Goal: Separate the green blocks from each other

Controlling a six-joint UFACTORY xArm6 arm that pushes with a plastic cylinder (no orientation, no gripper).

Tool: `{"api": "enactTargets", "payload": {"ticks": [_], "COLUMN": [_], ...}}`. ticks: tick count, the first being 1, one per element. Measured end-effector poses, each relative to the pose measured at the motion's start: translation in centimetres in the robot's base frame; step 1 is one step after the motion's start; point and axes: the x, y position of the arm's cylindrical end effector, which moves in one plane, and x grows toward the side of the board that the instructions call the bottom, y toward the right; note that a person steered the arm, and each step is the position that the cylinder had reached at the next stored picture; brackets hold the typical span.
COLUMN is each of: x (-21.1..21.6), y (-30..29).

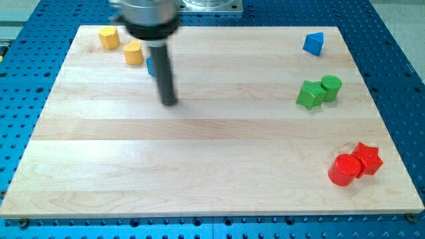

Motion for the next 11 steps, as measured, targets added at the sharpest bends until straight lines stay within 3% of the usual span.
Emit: {"api": "enactTargets", "payload": {"ticks": [2, 3, 4, 5, 6, 7, 8, 10, 11], "x": [-7.1, -7.2, -3.4, -2.7, -2.7, -2.2, 0.2, 1.6, -0.8], "y": [26.0, 33.1, 30.9, 24.8, 15.1, 19.3, 17.8, 7.2, 4.7]}}
